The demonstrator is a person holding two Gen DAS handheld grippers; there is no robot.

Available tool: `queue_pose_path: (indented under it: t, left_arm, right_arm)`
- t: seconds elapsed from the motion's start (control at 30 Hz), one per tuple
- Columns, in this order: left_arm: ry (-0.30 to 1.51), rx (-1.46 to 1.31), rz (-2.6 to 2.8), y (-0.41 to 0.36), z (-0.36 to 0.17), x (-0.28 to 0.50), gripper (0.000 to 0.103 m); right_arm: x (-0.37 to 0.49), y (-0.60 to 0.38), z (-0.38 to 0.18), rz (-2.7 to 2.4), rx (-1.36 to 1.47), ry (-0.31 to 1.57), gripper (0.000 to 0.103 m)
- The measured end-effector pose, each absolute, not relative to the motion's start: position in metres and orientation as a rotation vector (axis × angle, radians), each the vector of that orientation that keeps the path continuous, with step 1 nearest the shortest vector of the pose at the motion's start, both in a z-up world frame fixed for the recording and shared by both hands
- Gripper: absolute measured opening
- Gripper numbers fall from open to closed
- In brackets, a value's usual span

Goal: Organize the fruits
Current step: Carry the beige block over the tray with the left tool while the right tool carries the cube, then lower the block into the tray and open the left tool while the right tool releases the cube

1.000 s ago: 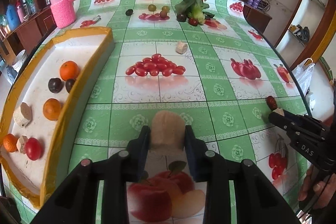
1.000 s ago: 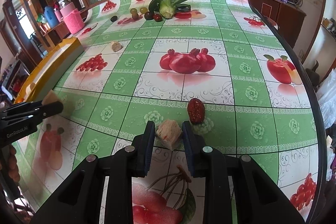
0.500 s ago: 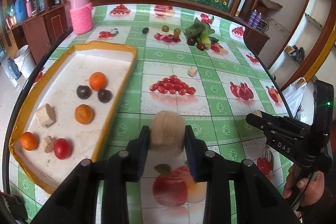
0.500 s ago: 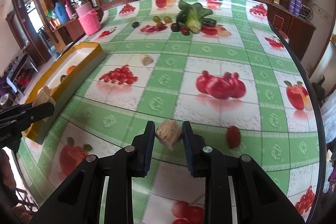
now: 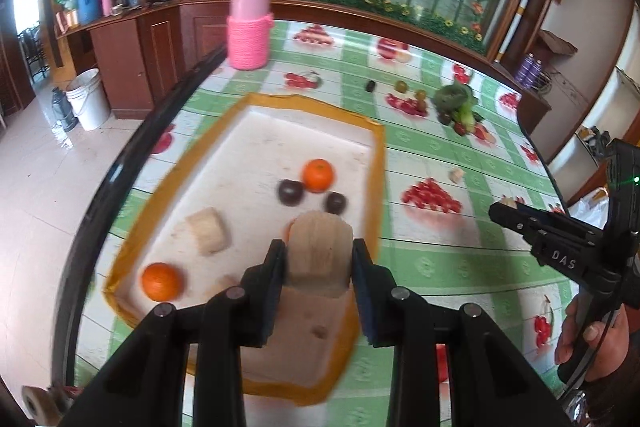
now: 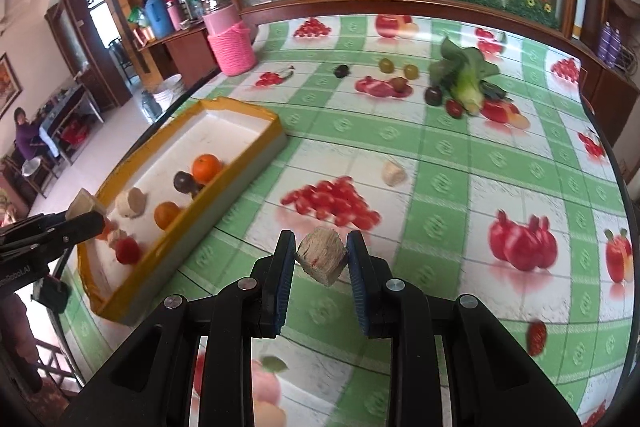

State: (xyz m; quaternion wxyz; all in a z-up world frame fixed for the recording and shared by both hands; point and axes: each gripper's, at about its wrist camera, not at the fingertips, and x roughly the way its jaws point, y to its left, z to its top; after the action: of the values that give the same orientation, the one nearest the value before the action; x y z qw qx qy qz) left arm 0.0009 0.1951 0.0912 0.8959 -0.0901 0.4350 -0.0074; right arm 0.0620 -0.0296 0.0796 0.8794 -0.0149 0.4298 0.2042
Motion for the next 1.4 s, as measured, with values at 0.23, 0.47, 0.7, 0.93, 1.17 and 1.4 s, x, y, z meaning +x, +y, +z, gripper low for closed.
queue_pose_path:
  t: [0.23,0.47,0.7,0.93,1.17,1.4]
  left_arm:
    - [0.92,-0.206,0.076,0.239,0.081,0.026,0.035]
    - [0.954,-0.212,0.095,0.254,0.065,0.061,0.036]
    - [1.005,-0.225,0.095,0.257,0.044,0.09,0.036]
    - [1.04,-0.226,0.092,0.262,0.027,0.105,0.036]
    - [1.06,-0.221,0.085,0.262,0.019,0.114,0.036]
    - [1.076,-0.2,0.097,0.261,0.018,0.114,0.036]
  right_arm:
    - [0.1,0.019,0.085,0.483,-0.036,0.901,0.025]
    - [0.142,0.067,0.073,0.516,-0.057,0.93,0.025]
    - [0.176,0.098,0.05,0.525,-0.062,1.005,0.026]
    - [0.187,0.119,0.028,0.535,-0.123,1.044,0.026]
    - [0.187,0.131,0.022,0.546,-0.22,1.033,0.026]
    - [0.187,0.132,0.022,0.538,-0.251,1.029,0.028]
